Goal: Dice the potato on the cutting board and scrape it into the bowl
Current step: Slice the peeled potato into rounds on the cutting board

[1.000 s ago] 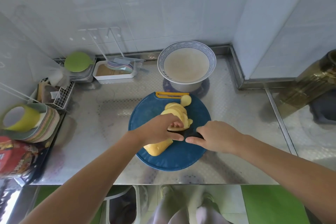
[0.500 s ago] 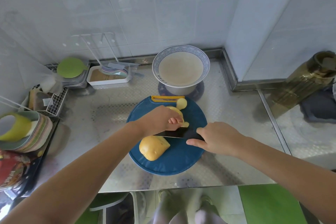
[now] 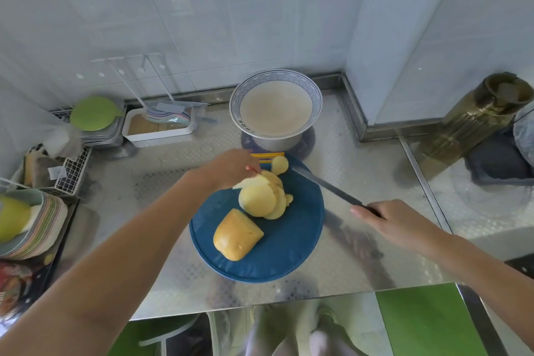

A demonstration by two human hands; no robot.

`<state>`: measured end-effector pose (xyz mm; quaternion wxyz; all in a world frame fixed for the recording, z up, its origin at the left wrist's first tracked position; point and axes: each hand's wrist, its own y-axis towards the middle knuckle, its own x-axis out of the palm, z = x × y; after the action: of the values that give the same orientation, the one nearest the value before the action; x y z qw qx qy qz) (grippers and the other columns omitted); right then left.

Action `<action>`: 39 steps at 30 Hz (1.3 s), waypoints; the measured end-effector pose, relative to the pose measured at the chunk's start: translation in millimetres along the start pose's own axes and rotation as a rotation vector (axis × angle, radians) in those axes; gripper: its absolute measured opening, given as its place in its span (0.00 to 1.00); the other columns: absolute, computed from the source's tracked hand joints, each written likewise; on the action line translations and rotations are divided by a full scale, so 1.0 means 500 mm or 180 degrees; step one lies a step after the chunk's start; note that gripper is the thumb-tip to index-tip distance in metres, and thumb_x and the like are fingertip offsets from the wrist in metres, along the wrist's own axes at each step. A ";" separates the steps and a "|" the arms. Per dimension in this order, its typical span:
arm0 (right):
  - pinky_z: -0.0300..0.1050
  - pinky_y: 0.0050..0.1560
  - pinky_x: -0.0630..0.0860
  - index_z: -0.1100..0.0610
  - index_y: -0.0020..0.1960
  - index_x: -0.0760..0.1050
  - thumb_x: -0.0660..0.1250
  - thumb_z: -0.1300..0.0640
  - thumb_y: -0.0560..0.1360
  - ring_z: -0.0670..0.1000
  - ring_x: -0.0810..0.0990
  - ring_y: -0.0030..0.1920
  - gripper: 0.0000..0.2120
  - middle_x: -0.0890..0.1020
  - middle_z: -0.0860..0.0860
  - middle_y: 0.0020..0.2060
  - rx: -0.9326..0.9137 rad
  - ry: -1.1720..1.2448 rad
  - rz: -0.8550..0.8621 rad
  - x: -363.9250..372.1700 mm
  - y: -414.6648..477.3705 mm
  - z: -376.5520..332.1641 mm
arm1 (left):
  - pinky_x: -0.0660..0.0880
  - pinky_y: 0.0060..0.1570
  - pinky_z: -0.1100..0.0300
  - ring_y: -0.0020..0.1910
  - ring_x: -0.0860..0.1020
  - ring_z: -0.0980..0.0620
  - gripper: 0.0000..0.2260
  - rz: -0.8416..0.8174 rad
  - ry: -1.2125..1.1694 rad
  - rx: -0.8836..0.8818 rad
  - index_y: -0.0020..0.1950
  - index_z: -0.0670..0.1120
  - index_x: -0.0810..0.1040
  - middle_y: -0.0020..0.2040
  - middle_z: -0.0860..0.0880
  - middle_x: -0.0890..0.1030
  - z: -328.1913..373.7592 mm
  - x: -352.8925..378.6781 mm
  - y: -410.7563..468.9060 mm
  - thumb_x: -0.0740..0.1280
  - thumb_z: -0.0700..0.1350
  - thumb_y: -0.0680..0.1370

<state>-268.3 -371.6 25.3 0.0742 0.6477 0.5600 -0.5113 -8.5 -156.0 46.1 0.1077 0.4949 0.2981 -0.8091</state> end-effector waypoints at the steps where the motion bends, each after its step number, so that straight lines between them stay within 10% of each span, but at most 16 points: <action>1: 0.43 0.31 0.62 0.55 0.31 0.65 0.52 0.27 0.68 0.49 0.67 0.26 0.30 0.68 0.46 0.23 0.0042 0.0102 0.0022 -0.001 0.000 0.000 | 0.64 0.52 0.67 0.58 0.74 0.52 0.11 -0.0179 0.0078 0.0072 0.60 0.46 0.80 0.57 0.50 0.79 0.006 0.011 0.000 0.62 0.44 0.81; 12: 0.37 0.24 0.58 0.59 0.36 0.63 0.54 0.35 0.79 0.45 0.62 0.18 0.28 0.67 0.54 0.29 -0.0181 0.0429 -0.0212 0.014 0.018 -0.075 | 0.69 0.62 0.54 0.66 0.69 0.49 0.18 0.0583 -0.0128 -0.0389 0.68 0.50 0.71 0.67 0.50 0.70 0.014 0.088 -0.052 0.66 0.50 0.78; 20: 0.37 0.27 0.62 0.58 0.34 0.62 0.56 0.34 0.78 0.44 0.63 0.23 0.28 0.66 0.50 0.27 -0.0424 0.0633 -0.0477 0.058 0.037 -0.117 | 0.68 0.62 0.55 0.65 0.65 0.49 0.45 0.0912 -0.0668 -0.1649 0.70 0.47 0.60 0.65 0.50 0.62 0.069 0.218 -0.210 0.78 0.61 0.62; 39: 0.43 0.31 0.62 0.55 0.31 0.59 0.56 0.33 0.78 0.44 0.63 0.21 0.29 0.63 0.43 0.18 -0.0747 0.0427 -0.0710 0.100 0.047 -0.170 | 0.67 0.49 0.63 0.53 0.71 0.52 0.30 0.1152 -0.2231 -0.1945 0.70 0.47 0.65 0.58 0.49 0.72 0.022 0.239 -0.202 0.70 0.57 0.74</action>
<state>-207.9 -290.8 16.4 0.0546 0.6012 0.6879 -0.4030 -122.3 -67.1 -15.9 0.4802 0.1828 0.3768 -0.7708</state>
